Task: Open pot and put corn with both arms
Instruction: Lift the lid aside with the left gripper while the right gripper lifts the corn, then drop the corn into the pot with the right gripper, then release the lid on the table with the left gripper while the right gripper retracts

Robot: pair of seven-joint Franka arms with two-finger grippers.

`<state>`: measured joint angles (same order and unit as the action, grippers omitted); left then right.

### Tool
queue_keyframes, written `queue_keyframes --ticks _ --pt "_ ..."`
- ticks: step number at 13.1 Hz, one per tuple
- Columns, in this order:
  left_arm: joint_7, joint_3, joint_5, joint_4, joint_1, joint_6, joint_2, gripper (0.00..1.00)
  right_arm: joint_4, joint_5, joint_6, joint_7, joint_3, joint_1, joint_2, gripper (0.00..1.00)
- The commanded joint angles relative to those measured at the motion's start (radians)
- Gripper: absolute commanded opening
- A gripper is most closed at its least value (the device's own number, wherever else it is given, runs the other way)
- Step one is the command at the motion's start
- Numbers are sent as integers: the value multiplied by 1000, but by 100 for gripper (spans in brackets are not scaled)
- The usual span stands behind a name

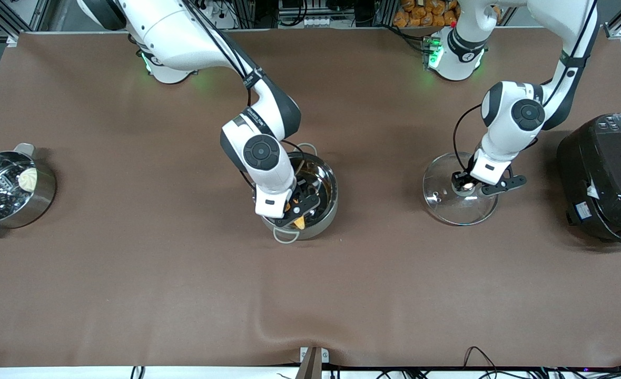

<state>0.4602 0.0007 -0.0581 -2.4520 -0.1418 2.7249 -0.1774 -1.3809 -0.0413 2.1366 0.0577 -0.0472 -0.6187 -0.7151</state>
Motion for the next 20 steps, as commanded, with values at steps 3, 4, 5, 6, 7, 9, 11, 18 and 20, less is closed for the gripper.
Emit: queue_keyframes --ticks 3,4,5,6,7,9,11,18,20 --pt "-20 -15 0 -28 16 107 -17 0 25 -17 -24 49 6 -13 -1 99" --pt "-20 -16 0 -30 16 113 -23 0 25 -17 -23 120 4 -30 2 100" --pt "-20 -16 0 -33 16 119 -24 0 25 -14 -21 198 6 -47 2 100" --pt "-22 -16 0 -41 15 130 -25 0 25 -12 -18 250 6 -58 0 100" --pt "-20 -19 0 -42 15 136 -28 0 23 -14 -17 258 6 -59 2 100" --pt "-20 -19 0 -38 16 136 -34 67 25 -15 -20 260 6 -56 9 100" --pt "-20 -19 0 -32 16 136 -28 100 23 -15 -29 254 7 -29 29 100" --pt "-17 -19 -2 126 15 -60 84 100 -29 -41 -227 170 6 258 198 100" --pt "-28 -19 -3 271 13 -277 87 100 -82 -45 -250 18 9 356 267 100"
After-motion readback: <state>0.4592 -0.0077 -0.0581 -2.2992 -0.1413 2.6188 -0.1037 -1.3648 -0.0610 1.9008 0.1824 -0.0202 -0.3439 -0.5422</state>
